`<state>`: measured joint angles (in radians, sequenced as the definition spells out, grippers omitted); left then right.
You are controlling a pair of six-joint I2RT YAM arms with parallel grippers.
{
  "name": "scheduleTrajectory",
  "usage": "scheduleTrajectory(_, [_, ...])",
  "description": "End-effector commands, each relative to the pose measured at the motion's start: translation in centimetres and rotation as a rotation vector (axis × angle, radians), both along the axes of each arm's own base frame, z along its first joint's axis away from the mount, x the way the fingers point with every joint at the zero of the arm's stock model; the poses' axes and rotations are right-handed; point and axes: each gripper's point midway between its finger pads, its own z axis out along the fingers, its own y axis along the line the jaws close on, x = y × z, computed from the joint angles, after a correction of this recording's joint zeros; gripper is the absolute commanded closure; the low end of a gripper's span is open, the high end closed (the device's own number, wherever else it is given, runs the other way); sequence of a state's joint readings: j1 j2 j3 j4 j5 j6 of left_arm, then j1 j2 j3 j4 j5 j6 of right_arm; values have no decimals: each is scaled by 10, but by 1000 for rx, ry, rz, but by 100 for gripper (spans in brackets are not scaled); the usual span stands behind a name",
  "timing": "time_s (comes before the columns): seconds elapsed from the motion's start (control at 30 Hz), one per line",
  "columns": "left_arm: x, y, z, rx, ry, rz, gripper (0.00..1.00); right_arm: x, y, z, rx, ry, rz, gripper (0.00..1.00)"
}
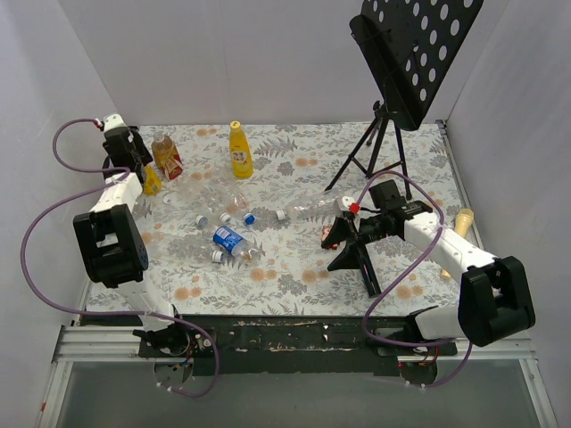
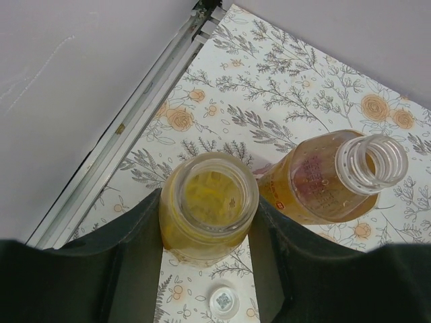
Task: Unscrew the bottle caps
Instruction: Place the plastic bottle at the corner of the board.
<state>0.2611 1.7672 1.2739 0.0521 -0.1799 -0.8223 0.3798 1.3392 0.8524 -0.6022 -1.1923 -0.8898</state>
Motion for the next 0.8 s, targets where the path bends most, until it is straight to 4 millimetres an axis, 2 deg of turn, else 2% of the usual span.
scheduleTrajectory(0.0, [13, 4, 43, 11, -91, -6, 75, -2, 1, -2, 14, 17, 10, 23])
scheduleTrajectory(0.1, [10, 4, 42, -3, -83, 0, 57, -2, 1, -2, 14, 17, 10, 23])
scheduleTrajectory(0.23, [6, 2, 50, -8, -94, 3, 34, -2, 1, -2, 15, 18, 11, 23])
scheduleTrajectory(0.33, [3, 3, 64, -3, -117, 12, 21, -3, 1, -2, 15, 16, 11, 23])
scheduleTrajectory(0.37, [0, 2, 62, -7, -99, 19, 17, -2, 1, 0, 17, 12, 11, 23])
scheduleTrajectory(0.53, [-10, 6, 80, -12, -110, 59, 2, -3, 1, 0, 14, 6, 10, 22])
scheduleTrajectory(0.67, [-23, -2, 102, -63, -144, 49, 2, -2, 0, 0, 12, -9, 9, 22])
scheduleTrajectory(0.77, [-38, -15, 109, -116, -160, 20, 2, -3, 0, -1, 4, -12, 7, 22])
